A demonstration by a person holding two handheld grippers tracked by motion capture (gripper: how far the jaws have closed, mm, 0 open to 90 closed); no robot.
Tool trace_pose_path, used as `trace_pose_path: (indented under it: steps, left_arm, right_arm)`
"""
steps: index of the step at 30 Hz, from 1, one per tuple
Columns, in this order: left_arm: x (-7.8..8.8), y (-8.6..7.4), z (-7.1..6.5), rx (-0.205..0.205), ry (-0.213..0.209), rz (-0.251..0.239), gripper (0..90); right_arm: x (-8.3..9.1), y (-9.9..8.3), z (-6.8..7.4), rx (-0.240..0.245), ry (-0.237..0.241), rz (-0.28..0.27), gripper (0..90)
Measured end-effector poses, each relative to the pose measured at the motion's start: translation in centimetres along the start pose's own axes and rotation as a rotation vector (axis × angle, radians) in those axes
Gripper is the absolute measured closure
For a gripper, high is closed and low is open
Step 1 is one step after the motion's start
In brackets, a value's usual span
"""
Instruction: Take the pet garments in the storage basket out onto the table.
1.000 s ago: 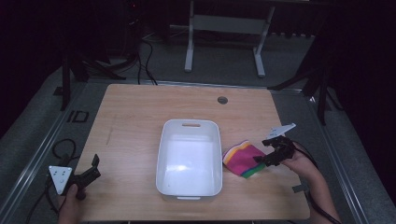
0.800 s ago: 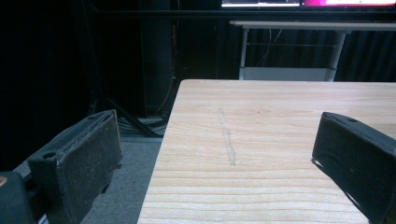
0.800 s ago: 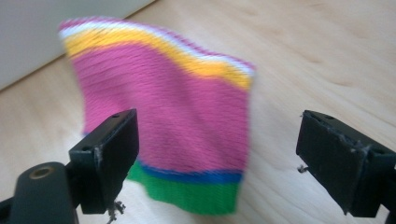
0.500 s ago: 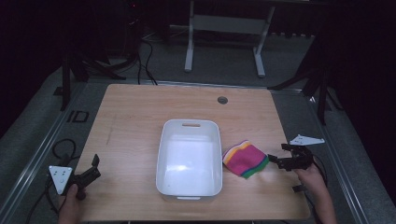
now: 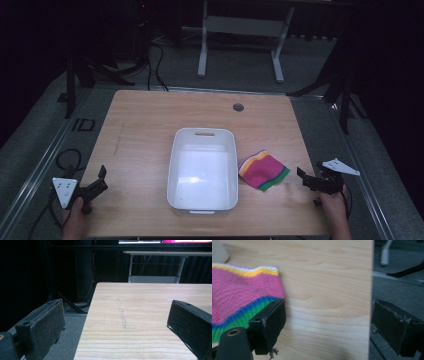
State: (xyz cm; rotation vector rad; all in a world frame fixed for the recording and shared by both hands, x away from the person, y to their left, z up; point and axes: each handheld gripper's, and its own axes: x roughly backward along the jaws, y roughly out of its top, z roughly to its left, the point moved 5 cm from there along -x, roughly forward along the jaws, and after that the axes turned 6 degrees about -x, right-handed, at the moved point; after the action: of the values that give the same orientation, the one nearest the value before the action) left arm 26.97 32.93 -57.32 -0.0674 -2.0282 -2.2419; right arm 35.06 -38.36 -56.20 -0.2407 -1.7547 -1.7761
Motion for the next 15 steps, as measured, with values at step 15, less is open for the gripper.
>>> trace_pose_path:
  steps: [15]
  left_arm:
    - [0.0,0.0,0.0,-0.001,0.001,-0.002,1.8]
  right_arm:
    - [2.6,-2.7,-0.2,-0.130,-0.203,-0.163,12.6]
